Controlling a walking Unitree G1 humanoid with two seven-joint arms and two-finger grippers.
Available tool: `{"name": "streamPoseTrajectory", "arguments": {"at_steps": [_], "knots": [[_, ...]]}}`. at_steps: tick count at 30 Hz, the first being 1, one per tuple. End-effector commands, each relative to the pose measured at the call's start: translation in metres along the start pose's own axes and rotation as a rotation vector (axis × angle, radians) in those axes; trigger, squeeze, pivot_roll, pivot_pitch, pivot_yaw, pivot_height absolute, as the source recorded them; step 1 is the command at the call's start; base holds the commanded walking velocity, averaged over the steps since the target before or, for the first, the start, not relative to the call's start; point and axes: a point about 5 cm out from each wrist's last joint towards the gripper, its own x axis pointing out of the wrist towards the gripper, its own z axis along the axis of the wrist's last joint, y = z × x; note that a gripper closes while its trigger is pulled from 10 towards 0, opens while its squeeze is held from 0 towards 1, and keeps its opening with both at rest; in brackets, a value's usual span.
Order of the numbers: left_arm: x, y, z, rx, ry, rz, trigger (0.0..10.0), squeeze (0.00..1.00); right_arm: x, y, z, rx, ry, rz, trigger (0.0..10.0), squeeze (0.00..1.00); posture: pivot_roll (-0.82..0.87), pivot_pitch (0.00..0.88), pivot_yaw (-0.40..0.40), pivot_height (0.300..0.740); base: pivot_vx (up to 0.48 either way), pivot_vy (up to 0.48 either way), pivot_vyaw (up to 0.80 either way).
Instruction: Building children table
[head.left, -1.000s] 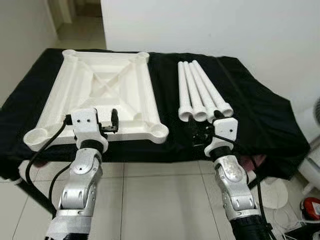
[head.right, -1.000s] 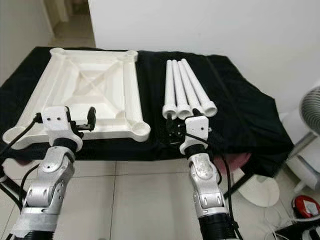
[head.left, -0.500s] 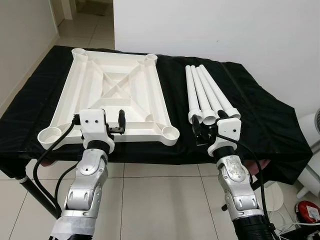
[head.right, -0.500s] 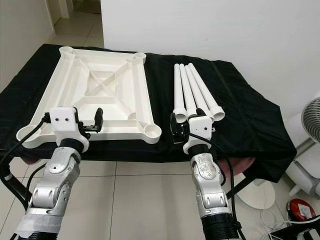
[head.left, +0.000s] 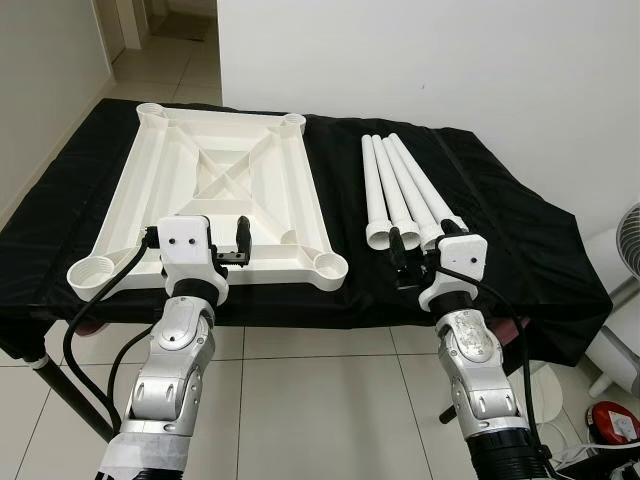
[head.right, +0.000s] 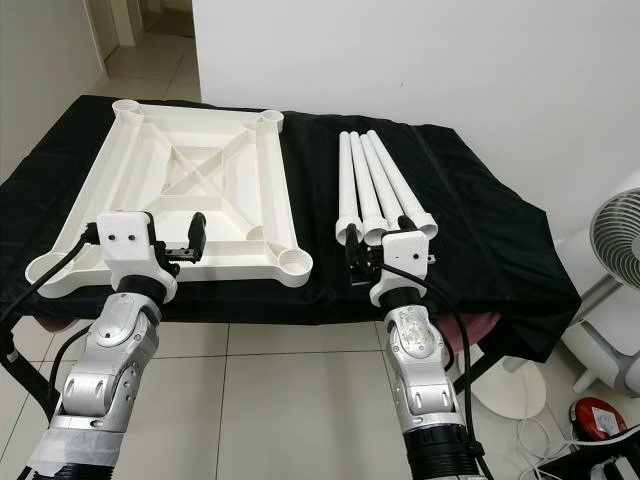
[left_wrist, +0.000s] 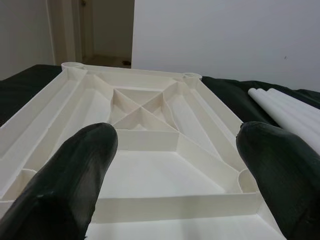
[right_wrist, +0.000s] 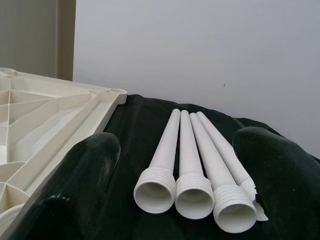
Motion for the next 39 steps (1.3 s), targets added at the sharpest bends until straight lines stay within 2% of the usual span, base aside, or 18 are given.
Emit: {"name": "streamPoseTrajectory", "arguments": {"at_steps": [1,24,28,35,39], "knots": [[0.003,-0.005,0.004,0.002,-0.018,-0.047,10.0,0.00,-0.001,-0.005,-0.003,-0.008,0.011,-0.019,10.0,0.00,0.04,0.000,-0.113,0.740,0.270,0.000,0.00],[0.004,-0.004,0.004,-0.001,-0.027,-0.022,10.0,0.00,0.001,-0.009,-0.003,-0.026,0.010,-0.009,10.0,0.00,0.04,0.000,-0.127,0.740,0.271,0.000,0.00],[0.003,-0.005,0.003,-0.009,-0.020,-0.015,10.0,0.00,0.002,-0.009,-0.003,-0.027,0.010,-0.006,10.0,0.00,0.04,0.000,-0.128,0.740,0.000,0.000,0.00],[0.004,-0.010,0.003,-0.060,-0.022,-0.034,10.0,0.00,0.004,-0.010,-0.003,-0.025,0.014,-0.008,10.0,0.00,0.04,0.000,-0.129,0.740,0.000,0.000,0.00],[0.005,-0.020,0.003,-0.074,0.011,-0.086,10.0,0.00,0.005,-0.011,-0.003,-0.012,0.020,-0.011,10.0,0.00,0.04,0.000,-0.129,0.740,0.000,0.000,0.00]]}}
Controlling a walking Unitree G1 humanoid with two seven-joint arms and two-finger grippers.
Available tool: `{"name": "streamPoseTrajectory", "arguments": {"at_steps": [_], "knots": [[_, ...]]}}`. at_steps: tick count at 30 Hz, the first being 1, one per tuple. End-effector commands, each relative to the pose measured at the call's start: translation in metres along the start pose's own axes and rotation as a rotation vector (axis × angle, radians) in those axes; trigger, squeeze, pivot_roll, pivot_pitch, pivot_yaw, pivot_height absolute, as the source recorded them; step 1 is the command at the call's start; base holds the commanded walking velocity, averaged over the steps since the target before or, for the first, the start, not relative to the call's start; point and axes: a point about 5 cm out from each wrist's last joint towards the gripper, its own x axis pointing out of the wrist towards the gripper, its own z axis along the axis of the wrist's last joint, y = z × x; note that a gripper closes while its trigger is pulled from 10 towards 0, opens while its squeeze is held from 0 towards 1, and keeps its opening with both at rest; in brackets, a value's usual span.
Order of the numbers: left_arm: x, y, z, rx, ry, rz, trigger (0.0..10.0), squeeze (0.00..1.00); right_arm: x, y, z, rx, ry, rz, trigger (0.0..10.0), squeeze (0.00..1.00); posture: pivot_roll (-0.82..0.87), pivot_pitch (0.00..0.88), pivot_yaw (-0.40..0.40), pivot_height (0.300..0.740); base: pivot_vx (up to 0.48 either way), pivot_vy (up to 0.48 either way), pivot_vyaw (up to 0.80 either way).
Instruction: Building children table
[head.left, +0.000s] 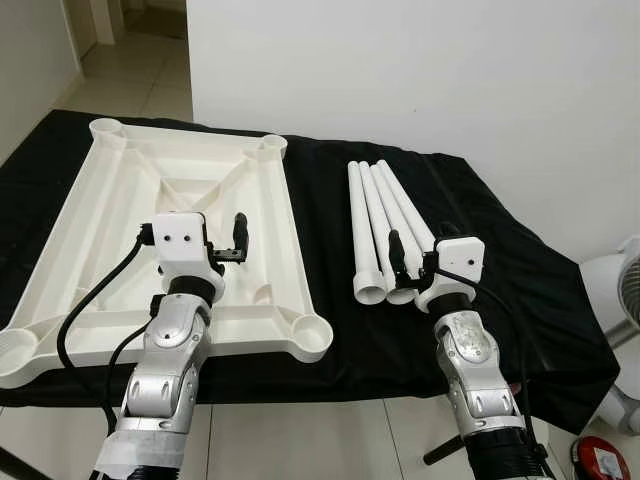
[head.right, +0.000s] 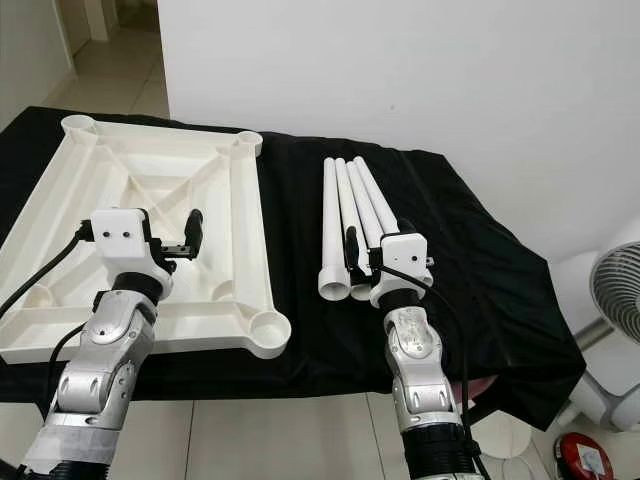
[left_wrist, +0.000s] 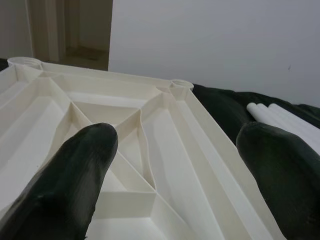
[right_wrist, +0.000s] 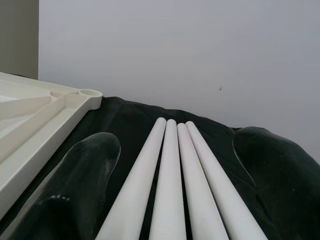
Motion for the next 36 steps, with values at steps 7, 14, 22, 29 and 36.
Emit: {"name": "streamPoseTrajectory", "arguments": {"at_steps": [7,14,22,29,36], "knots": [[0.000,-0.034,-0.001,-0.038,0.085,-0.234,10.0,0.00,0.009,-0.013,-0.004,0.060,0.058,-0.063,10.0,0.00,0.03,0.000,-0.113,0.740,0.000,0.000,0.00],[-0.001,-0.050,-0.003,0.056,0.127,-0.379,10.0,0.00,0.020,-0.017,-0.006,0.068,0.096,-0.065,10.0,0.00,0.03,0.000,-0.102,0.740,0.000,0.000,0.00],[-0.007,-0.058,-0.004,0.096,0.134,-0.497,10.0,0.00,0.028,-0.014,-0.010,0.074,0.134,-0.047,10.0,0.00,0.03,0.000,-0.099,0.740,0.000,0.000,0.00],[-0.028,-0.078,0.002,0.069,0.133,-0.706,10.0,0.00,0.034,-0.003,-0.013,0.098,0.166,0.013,10.0,0.00,0.03,0.000,-0.099,0.740,0.000,0.000,0.00],[-0.036,-0.084,0.007,0.054,0.132,-0.812,10.0,0.00,0.041,0.013,-0.013,0.167,0.178,0.054,10.0,0.00,0.03,0.000,-0.091,0.740,0.000,0.000,0.00]]}}
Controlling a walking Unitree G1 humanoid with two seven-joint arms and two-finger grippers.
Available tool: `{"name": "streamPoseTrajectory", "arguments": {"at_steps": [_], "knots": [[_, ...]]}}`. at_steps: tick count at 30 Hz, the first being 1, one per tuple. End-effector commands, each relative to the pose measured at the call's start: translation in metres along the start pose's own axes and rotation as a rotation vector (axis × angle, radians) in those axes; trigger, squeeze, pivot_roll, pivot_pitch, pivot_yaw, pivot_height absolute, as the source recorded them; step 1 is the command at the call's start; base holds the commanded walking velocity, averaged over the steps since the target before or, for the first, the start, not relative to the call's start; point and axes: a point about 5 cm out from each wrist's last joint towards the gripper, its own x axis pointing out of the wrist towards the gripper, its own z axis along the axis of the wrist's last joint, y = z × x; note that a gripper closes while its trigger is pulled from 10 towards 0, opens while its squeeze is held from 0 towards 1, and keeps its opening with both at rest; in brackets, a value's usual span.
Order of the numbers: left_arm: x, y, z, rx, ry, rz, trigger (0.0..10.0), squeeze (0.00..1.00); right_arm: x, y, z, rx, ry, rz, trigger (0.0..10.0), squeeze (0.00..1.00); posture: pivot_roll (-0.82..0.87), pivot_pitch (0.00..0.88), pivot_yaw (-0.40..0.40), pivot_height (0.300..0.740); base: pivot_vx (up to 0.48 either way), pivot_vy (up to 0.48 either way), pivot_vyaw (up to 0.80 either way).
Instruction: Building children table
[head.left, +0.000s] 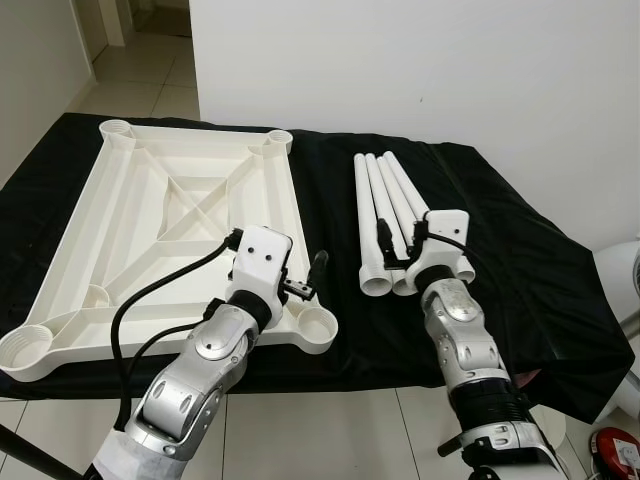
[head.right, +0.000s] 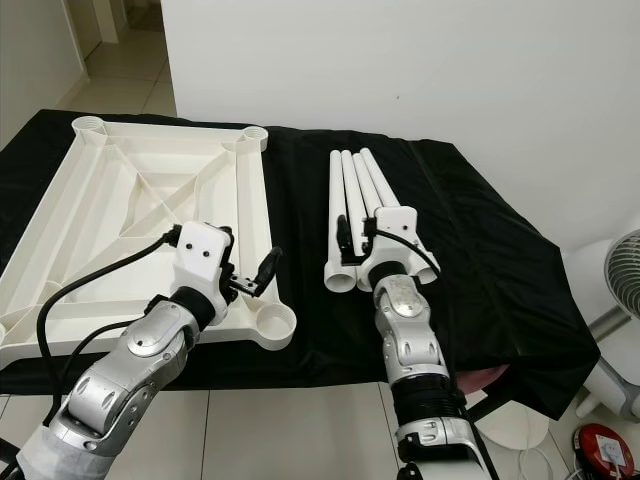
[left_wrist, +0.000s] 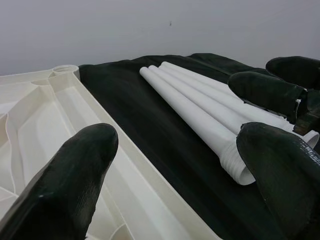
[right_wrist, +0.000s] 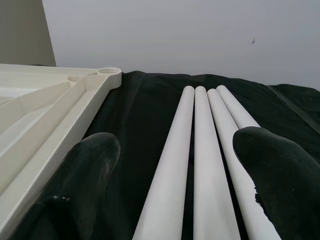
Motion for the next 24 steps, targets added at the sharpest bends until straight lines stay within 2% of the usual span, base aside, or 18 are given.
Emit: {"name": "streamPoseTrajectory", "arguments": {"at_steps": [1,7,10,17,21,24], "knots": [[-0.007,-0.023,0.001,-0.010,0.006,-0.424,10.0,0.00,0.003,0.004,-0.003,0.042,0.026,0.005,10.0,0.00,0.03,0.000,-0.091,0.740,0.000,0.000,0.00],[-0.010,-0.023,0.002,-0.020,0.009,-0.432,10.0,0.00,0.006,0.010,-0.005,0.075,0.032,0.012,10.0,0.00,0.04,0.000,-0.093,0.740,0.000,0.000,0.00],[-0.011,-0.019,-0.005,-0.009,0.041,-0.402,10.0,0.00,0.007,0.020,-0.013,0.135,0.062,0.022,10.0,0.00,0.04,0.000,-0.091,0.740,0.000,0.000,0.00],[-0.010,-0.018,-0.005,-0.003,0.044,-0.397,10.0,0.00,0.007,0.022,-0.017,0.178,0.083,0.021,10.0,0.00,0.04,0.000,-0.089,0.740,0.000,0.000,0.00],[-0.009,-0.016,-0.004,0.004,0.044,-0.391,10.0,0.00,0.003,0.019,-0.037,0.270,0.168,-0.032,10.0,0.00,0.04,0.000,-0.081,0.740,0.000,0.000,0.00],[-0.009,-0.016,-0.004,0.005,0.043,-0.389,10.0,0.00,0.003,0.018,-0.040,0.286,0.181,-0.045,10.0,0.00,0.03,0.000,-0.077,0.740,0.000,0.000,0.00]]}}
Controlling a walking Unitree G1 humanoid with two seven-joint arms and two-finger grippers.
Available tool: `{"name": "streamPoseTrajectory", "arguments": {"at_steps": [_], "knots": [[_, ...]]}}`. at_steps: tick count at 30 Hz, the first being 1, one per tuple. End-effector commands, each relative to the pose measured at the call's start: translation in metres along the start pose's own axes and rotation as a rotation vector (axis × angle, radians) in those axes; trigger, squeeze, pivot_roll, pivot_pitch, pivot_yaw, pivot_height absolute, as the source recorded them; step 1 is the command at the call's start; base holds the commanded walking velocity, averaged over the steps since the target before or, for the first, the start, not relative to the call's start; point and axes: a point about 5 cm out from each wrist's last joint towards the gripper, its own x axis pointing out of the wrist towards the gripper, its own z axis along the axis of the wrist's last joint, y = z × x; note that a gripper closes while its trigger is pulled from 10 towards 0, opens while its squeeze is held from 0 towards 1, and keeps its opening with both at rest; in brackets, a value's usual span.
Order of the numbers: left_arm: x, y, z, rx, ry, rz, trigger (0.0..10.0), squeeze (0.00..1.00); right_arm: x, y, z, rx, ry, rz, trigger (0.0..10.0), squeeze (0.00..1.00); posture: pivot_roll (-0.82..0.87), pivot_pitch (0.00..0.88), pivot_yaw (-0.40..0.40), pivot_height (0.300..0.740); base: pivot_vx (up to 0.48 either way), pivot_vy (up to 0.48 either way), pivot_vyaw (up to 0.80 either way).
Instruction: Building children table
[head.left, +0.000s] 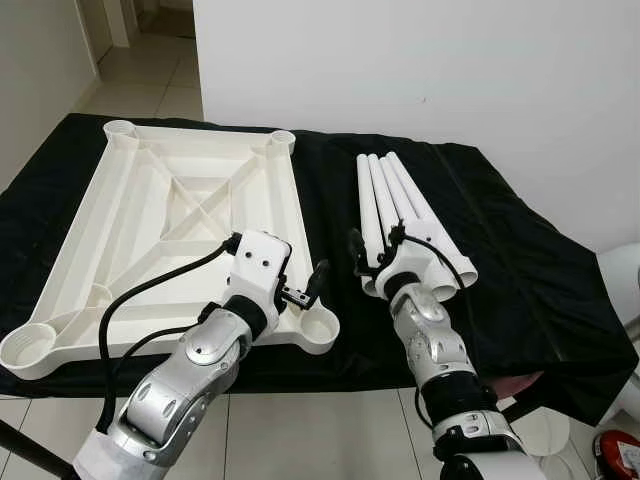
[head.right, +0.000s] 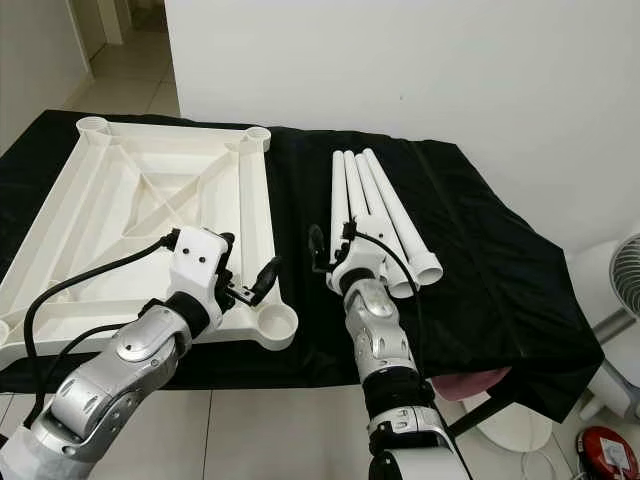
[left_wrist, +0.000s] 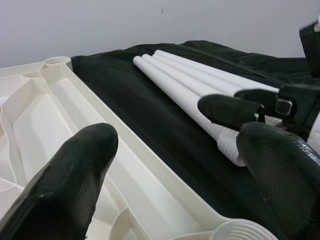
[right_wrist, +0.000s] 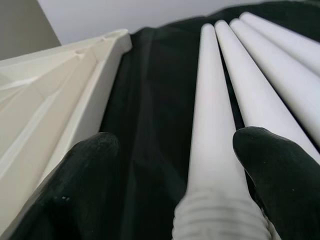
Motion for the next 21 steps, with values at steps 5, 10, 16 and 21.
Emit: {"name": "streamPoseTrajectory", "arguments": {"at_steps": [5,10,16,21], "knots": [[-0.001,-0.018,0.000,0.002,0.002,-0.335,10.0,0.00,-0.001,-0.010,-0.009,0.050,0.043,-0.068,10.0,0.00,0.03,0.000,-0.073,0.740,0.000,0.000,0.00],[-0.001,-0.017,0.001,0.010,0.003,-0.332,10.0,0.00,-0.003,-0.014,-0.019,0.078,0.082,-0.085,10.0,0.00,0.04,0.000,-0.071,0.740,0.000,0.000,0.00],[-0.003,-0.016,0.002,0.009,0.002,-0.327,10.0,0.00,-0.002,-0.008,-0.027,0.077,0.116,-0.023,10.0,0.00,0.04,0.000,-0.062,0.740,0.000,0.000,0.00],[-0.003,-0.015,0.002,0.009,0.004,-0.329,10.0,0.00,0.000,-0.006,-0.030,0.080,0.140,-0.017,10.0,0.00,0.04,0.000,-0.055,0.740,0.000,0.000,0.00]]}}
